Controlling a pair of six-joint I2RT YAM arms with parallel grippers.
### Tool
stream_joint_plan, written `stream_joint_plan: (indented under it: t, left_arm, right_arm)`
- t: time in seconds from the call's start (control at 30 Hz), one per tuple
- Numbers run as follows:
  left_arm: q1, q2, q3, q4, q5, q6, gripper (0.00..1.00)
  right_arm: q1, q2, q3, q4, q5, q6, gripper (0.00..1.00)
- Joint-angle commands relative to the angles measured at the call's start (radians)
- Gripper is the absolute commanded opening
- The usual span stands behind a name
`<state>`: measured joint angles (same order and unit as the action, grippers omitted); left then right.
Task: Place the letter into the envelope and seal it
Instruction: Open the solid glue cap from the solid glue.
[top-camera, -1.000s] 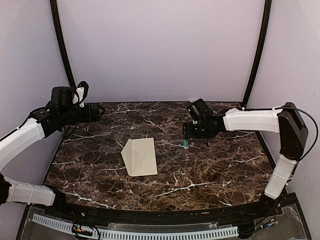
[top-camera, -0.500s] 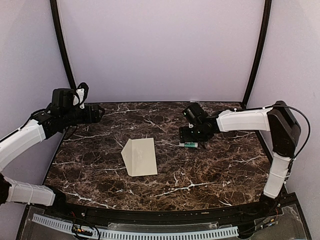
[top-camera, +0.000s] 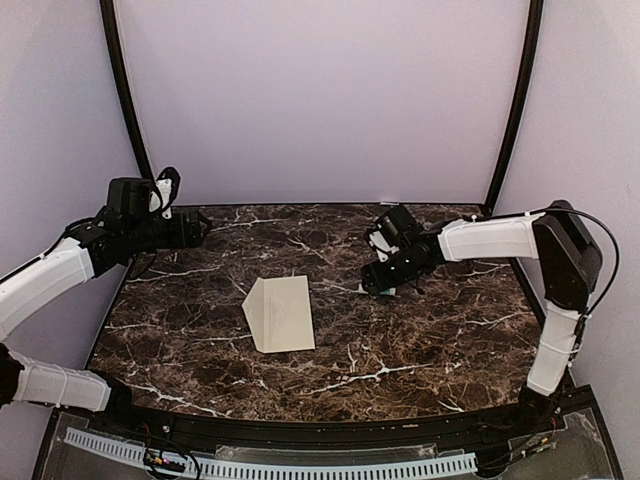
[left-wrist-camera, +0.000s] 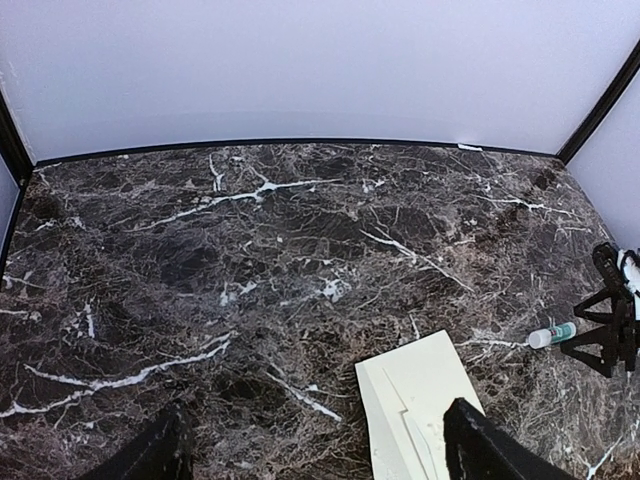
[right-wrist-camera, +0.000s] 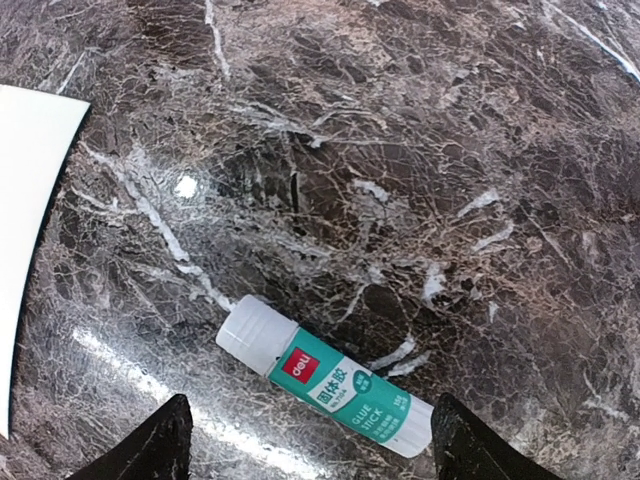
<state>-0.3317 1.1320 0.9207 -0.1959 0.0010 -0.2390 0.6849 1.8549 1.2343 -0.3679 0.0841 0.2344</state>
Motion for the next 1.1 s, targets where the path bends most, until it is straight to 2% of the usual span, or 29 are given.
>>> stream_joint_plan:
  t: [0.0,0.33,0.73,0.8,0.9,1.0,1.07]
  left_arm:
    - [0.003,0.000,-0.011,0.011,0.030,0.003,0.86]
    - [0.003,0.003,-0.011,0.010,0.035,0.000,0.85]
    - [0.003,0.006,-0.011,0.011,0.042,-0.003,0.86]
    - [0.003,0.005,-0.011,0.011,0.043,-0.005,0.86]
    - [0.003,0.001,-0.011,0.012,0.048,-0.010,0.85]
    - [0.003,-0.016,-0.017,0.024,0.064,-0.021,0.85]
    - [0.003,-0.036,-0.025,0.047,0.105,-0.046,0.84]
  right_arm:
    - [-0.006,0.051,0.039,-0.014,-0.037,-0.144,0.77]
    - [-0.002,0.075,0.042,-0.048,-0.105,-0.220,0.48]
    - [0.074,0.137,0.065,-0.070,0.086,-0.173,0.38]
    - [0.079,0.147,0.072,-0.073,0.095,-0.168,0.32]
    - [0.083,0.150,0.078,-0.068,0.090,-0.149,0.12]
    - [0.084,0.114,0.075,-0.038,0.045,-0.108,0.02]
    - [0.083,0.065,0.071,-0.003,-0.004,-0.070,0.00]
